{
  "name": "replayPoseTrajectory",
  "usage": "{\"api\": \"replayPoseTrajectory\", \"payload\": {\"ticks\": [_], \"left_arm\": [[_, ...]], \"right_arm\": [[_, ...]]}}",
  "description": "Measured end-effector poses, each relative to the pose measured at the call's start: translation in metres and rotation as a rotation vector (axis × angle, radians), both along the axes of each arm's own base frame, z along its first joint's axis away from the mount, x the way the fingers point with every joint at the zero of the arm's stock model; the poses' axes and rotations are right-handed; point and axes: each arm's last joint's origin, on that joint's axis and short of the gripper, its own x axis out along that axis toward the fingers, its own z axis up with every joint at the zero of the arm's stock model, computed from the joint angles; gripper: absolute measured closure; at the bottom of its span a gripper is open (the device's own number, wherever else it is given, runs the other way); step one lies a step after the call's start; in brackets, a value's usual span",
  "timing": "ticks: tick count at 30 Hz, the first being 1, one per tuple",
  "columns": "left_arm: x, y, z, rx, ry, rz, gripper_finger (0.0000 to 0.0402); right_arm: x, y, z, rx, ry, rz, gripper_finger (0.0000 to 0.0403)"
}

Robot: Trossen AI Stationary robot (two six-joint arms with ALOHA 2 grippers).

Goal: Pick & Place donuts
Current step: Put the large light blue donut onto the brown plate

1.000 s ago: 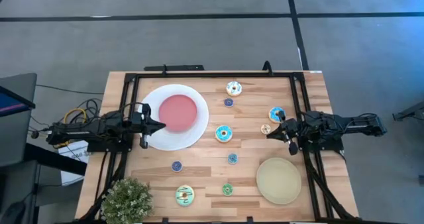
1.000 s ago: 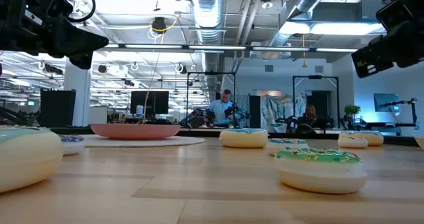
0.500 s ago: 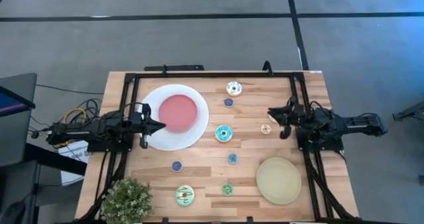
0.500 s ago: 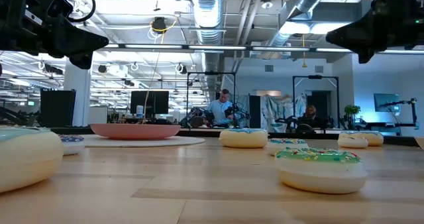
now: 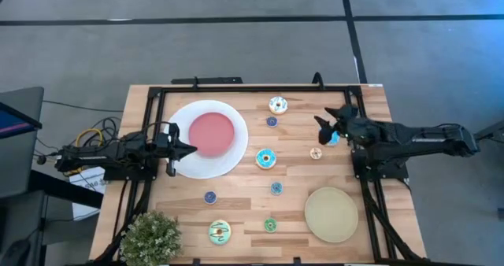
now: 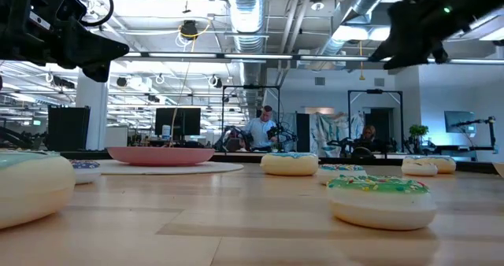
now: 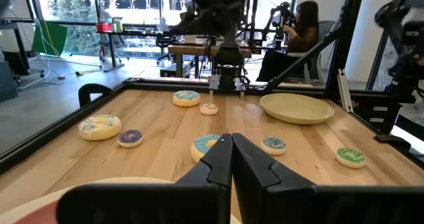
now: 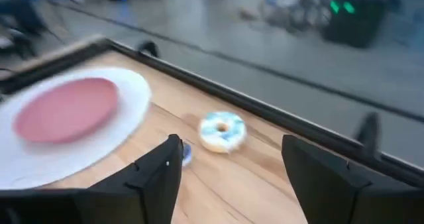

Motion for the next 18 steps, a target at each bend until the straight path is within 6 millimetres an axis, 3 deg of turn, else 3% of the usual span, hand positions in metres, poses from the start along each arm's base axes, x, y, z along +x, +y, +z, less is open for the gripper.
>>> {"api": "replayPoseTrajectory", "payload": {"ticks": [5,8,13,18], "left_arm": [[0.0,0.0,0.0,0.0,0.0,0.0,0.0402],[0.0,0.0,0.0,0.0,0.0,0.0,0.0402],[0.0,0.0,0.0,0.0,0.0,0.0,0.0402],[0.0,0.0,0.0,0.0,0.0,0.0,0.0402]], "right_arm": [[0.004,-0.02,0.034,0.121,0.277,-0.116,0.0163],[0.001,-0.037,0.043,0.247,0.419,-0.203,0.0174],[-0.009,-0.066,0.033,0.532,0.544,-0.248,0.0183],[-0.017,-0.082,0.016,0.575,0.615,-0.298,0.0182]]}}
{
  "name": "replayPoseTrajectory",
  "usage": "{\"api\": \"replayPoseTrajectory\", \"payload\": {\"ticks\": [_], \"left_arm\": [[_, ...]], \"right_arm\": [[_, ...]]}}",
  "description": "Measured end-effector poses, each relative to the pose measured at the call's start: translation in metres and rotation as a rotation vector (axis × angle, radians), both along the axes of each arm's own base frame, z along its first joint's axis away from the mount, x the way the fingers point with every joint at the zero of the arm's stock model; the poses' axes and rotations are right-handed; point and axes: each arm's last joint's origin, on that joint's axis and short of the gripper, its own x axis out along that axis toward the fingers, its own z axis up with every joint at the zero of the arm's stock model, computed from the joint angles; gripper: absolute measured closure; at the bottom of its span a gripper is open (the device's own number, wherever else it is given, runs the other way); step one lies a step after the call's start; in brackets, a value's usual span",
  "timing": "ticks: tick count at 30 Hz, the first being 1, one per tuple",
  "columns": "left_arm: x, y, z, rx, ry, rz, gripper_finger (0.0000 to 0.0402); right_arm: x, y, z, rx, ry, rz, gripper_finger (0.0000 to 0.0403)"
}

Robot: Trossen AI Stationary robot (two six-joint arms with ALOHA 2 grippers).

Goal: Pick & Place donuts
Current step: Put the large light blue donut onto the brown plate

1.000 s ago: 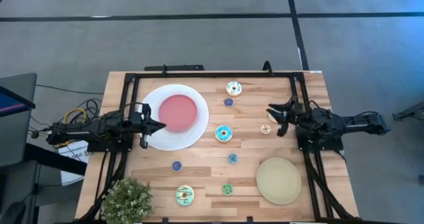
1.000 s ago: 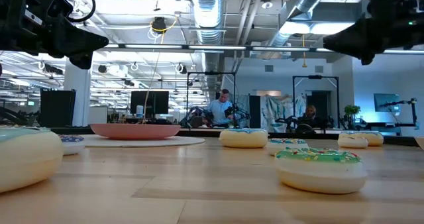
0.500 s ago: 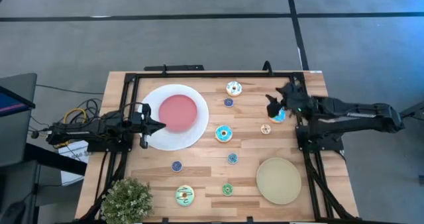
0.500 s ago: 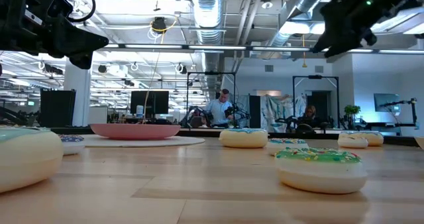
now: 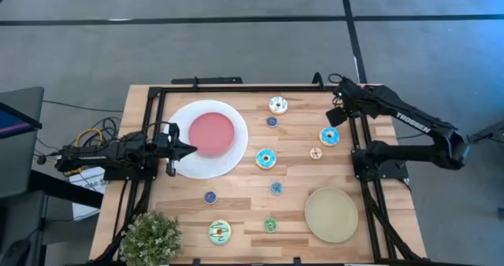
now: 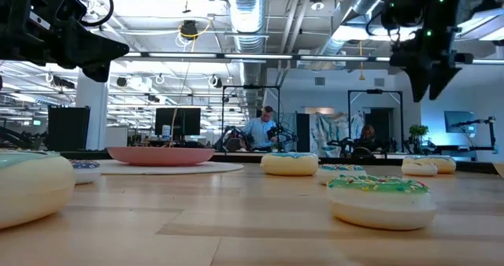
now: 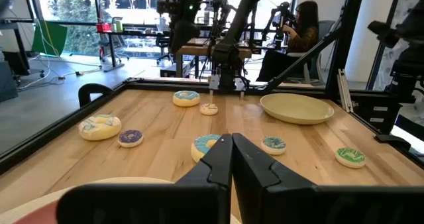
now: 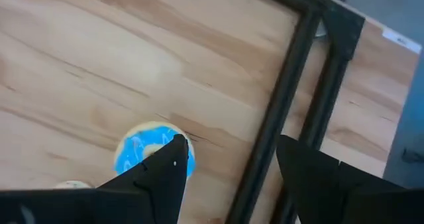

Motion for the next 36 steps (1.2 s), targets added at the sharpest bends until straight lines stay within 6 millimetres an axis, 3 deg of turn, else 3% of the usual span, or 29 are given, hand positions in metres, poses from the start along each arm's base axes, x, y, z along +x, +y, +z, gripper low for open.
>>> {"api": "replayPoseTrajectory", "payload": {"ticks": [6,14,36], "left_arm": [[0.0,0.0,0.0,0.0,-0.001,0.0,0.0401],[0.0,0.0,0.0,0.0,0.0,0.0,0.0401],[0.0,0.0,0.0,0.0,0.0,0.0,0.0401]], "right_arm": [[-0.004,-0.003,-0.029,0.154,-0.069,0.012,0.0193],[-0.008,-0.003,-0.071,0.198,-0.045,-0.025,0.0202],[0.018,-0.018,-0.113,0.302,0.042,-0.051,0.0223]]}}
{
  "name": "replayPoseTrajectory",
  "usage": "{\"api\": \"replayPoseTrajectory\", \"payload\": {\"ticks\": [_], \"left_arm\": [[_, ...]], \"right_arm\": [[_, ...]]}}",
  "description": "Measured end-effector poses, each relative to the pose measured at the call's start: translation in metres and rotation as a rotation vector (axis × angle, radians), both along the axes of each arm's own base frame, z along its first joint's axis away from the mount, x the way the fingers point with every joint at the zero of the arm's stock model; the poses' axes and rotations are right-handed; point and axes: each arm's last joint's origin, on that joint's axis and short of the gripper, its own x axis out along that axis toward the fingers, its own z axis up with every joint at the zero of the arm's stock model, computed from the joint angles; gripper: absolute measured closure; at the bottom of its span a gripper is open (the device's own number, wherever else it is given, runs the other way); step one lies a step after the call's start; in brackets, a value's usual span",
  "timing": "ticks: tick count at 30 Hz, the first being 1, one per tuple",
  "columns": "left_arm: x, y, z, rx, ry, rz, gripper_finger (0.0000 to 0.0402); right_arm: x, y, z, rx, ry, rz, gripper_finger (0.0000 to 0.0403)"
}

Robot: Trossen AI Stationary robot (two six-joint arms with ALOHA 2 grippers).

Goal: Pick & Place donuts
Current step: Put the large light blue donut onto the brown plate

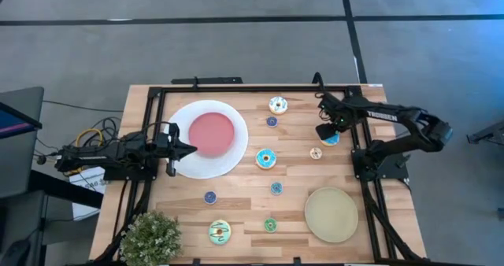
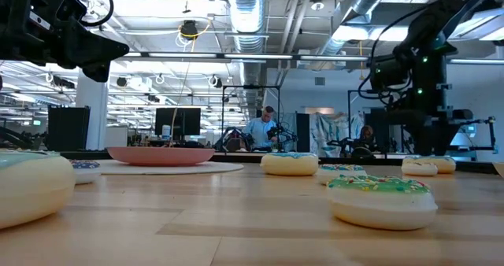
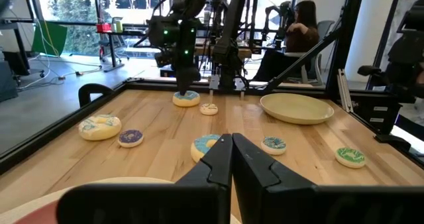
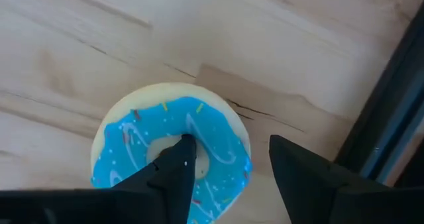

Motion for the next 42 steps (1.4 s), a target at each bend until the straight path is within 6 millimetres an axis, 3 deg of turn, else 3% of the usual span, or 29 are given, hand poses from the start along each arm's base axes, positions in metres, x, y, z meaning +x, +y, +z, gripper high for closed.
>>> {"api": "replayPoseTrajectory", "payload": {"ticks": [10,23,42], "left_arm": [[0.0,0.0,0.0,0.0,0.0,0.0,0.0402],[0.0,0.0,0.0,0.0,0.0,0.0,0.0401],[0.0,0.0,0.0001,0.0,0.0,0.0,0.0401]], "right_arm": [[0.0061,-0.004,-0.0057,-0.004,-0.018,0.04,0.022],[0.0022,0.0002,0.0007,-0.001,-0.02,0.061,0.0154],[0.0039,0.0014,0.0006,0.033,-0.057,0.101,0.0153]]}}
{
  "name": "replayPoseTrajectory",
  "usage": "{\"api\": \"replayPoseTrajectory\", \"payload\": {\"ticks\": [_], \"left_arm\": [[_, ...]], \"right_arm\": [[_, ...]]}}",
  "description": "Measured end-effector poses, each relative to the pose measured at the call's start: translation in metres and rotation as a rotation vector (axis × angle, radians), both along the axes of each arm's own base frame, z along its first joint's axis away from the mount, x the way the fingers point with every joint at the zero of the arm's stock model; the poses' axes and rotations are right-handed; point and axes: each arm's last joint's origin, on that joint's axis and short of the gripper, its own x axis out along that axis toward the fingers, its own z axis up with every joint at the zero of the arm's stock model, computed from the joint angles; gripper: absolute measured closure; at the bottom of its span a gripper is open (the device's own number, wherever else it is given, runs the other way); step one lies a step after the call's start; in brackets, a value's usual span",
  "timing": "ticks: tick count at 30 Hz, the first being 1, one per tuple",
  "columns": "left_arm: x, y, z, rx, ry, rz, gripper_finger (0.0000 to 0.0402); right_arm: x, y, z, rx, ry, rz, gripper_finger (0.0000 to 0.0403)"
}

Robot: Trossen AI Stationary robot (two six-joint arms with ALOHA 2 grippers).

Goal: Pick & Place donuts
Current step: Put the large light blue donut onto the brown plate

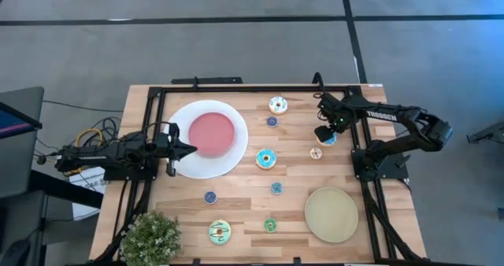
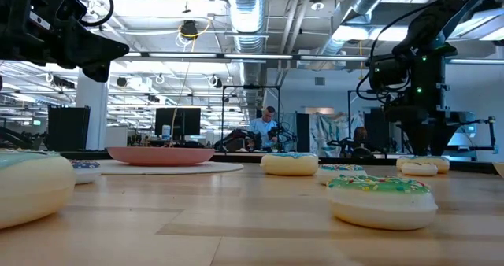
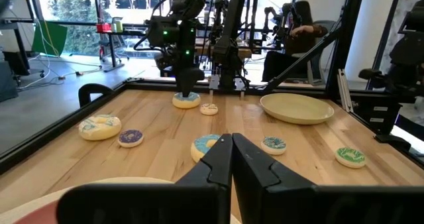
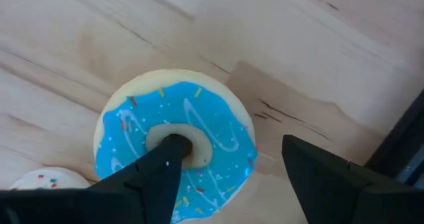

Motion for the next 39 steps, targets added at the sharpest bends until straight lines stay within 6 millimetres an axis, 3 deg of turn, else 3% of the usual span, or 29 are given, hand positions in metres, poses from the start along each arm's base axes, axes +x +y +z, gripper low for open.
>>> {"api": "replayPoseTrajectory", "payload": {"ticks": [10,26,34,39], "left_arm": [[0.0,0.0,0.0,0.0,0.0,0.0,0.0401],[0.0,0.0,0.0,0.0,0.0,0.0,0.0401],[0.0,0.0,0.0,0.0,0.0,0.0,0.0401],[0.0,0.0,0.0,0.0,0.0,0.0,0.0401]], "right_arm": [[0.006,0.009,0.0,0.018,-0.003,0.059,0.0167],[0.007,0.01,0.0,0.026,-0.007,0.067,0.028],[0.007,0.01,0.0,0.025,-0.013,0.068,0.0283],[0.007,0.011,0.011,0.014,-0.06,0.07,0.028]]}}
